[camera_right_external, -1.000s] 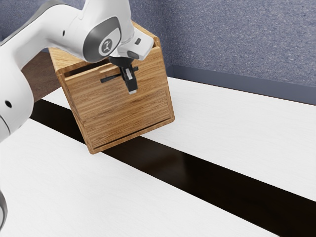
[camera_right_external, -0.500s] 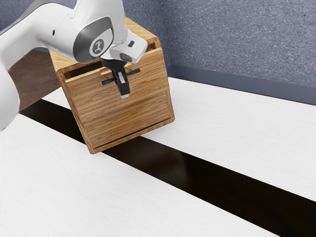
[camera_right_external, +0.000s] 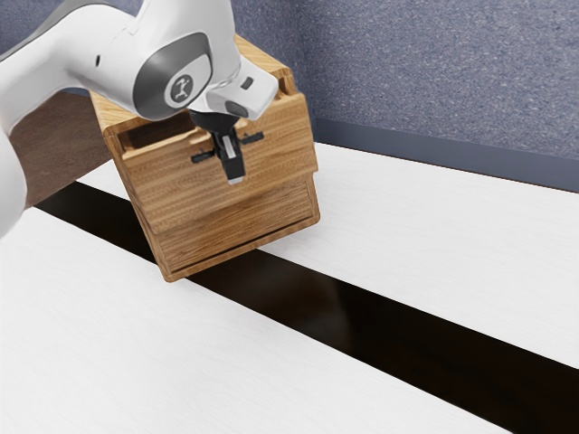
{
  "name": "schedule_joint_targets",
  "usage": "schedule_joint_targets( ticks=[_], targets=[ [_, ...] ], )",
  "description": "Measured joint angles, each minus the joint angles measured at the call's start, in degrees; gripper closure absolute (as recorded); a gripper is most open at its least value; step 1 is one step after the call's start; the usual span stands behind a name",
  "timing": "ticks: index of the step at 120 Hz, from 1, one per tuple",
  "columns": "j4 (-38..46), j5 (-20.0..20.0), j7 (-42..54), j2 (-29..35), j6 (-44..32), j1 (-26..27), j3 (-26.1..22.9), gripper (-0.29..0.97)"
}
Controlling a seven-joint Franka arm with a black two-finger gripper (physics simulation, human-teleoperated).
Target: Pull the drawer handle with one arm to open the drawer
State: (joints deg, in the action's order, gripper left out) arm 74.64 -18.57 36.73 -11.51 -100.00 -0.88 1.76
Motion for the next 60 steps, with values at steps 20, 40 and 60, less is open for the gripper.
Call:
schedule_joint_targets(
  ticks=[20,40,60],
  targets=[
    [3.0,0.0,-0.6,2.4,-0.1,1.1,-0.1,0.30],
    [5.4,0.0,-1.2,4.2,-0.7,1.5,-0.2,0.31],
    [6.1,0.0,-1.9,5.1,-1.1,2.8,-0.2,0.34]
  ],
)
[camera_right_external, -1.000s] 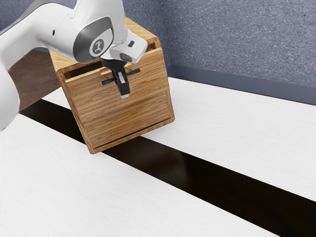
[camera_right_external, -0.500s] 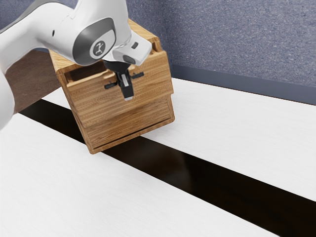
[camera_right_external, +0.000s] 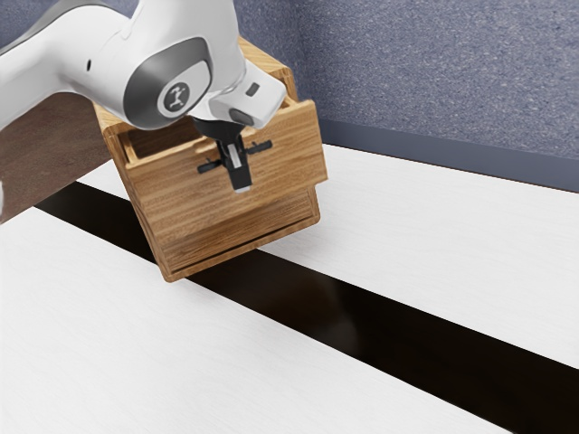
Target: Pull the drawer handle with one arm to open the drawer
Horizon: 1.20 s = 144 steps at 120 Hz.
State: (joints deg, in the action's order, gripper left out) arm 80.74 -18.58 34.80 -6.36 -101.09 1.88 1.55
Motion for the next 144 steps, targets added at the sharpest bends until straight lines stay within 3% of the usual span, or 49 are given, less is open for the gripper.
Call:
schedule_joint_targets(
  ticks=[49,144],
  targets=[
    [5.1,0.0,-2.1,4.2,-0.4,2.6,-0.2,0.30],
    [8.6,0.2,-7.0,6.7,-3.2,-1.3,-5.6,0.29]
  ],
)
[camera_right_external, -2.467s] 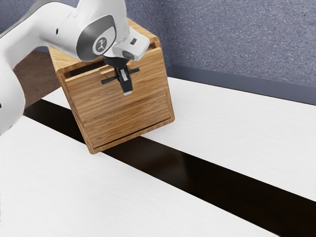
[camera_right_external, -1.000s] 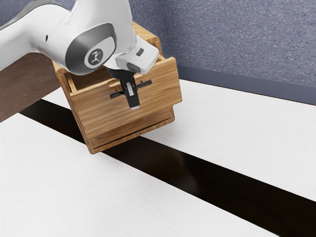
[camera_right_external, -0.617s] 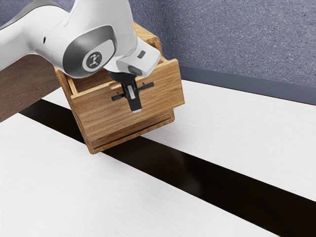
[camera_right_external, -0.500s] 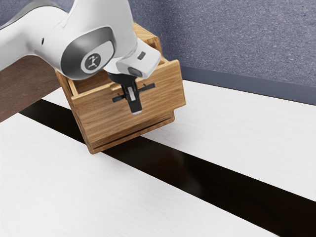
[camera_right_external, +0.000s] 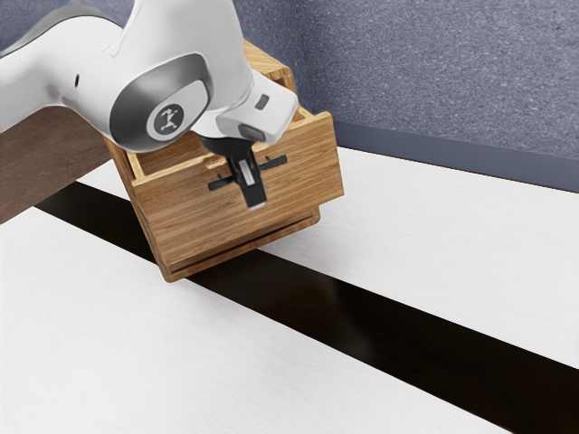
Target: Pull the drawer handle with one arm to open the drawer
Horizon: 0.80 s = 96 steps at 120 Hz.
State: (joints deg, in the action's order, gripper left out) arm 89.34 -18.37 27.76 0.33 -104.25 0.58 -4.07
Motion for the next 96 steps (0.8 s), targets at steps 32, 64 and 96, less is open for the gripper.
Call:
schedule_joint_targets(
  ticks=[32,64,96],
  targets=[
    [1.2,0.0,-1.5,0.7,-1.0,-1.1,-1.6,0.30],
    [4.1,-0.1,-3.0,2.9,-1.4,1.4,-3.0,0.31],
    [7.0,-0.2,-4.5,5.6,-1.5,4.3,-4.4,0.35]
  ],
)
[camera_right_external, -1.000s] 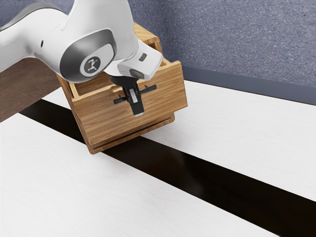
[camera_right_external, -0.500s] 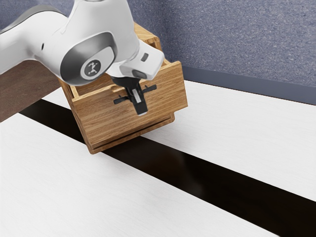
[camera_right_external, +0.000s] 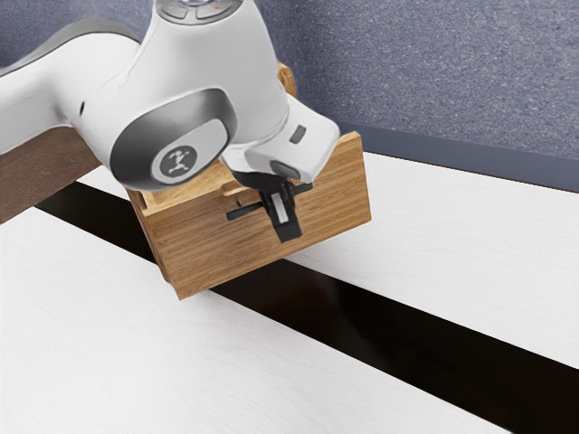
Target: Pull the drawer handle with one arm to open the drawer
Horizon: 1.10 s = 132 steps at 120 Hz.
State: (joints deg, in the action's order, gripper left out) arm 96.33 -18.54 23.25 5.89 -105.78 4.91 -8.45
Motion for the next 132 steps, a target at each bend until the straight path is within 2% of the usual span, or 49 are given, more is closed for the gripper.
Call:
schedule_joint_targets(
  ticks=[37,67,83,132],
  targets=[
    [0.9,-0.2,-1.4,1.4,-0.1,-0.3,-0.2,0.45],
    [0.9,-0.2,-2.0,1.5,0.0,-0.2,-0.1,0.43],
    [0.9,-0.2,-2.3,1.6,0.1,-0.1,-0.1,0.39],
    [0.5,0.0,-2.4,2.8,0.5,0.2,-0.2,0.16]
  ],
)
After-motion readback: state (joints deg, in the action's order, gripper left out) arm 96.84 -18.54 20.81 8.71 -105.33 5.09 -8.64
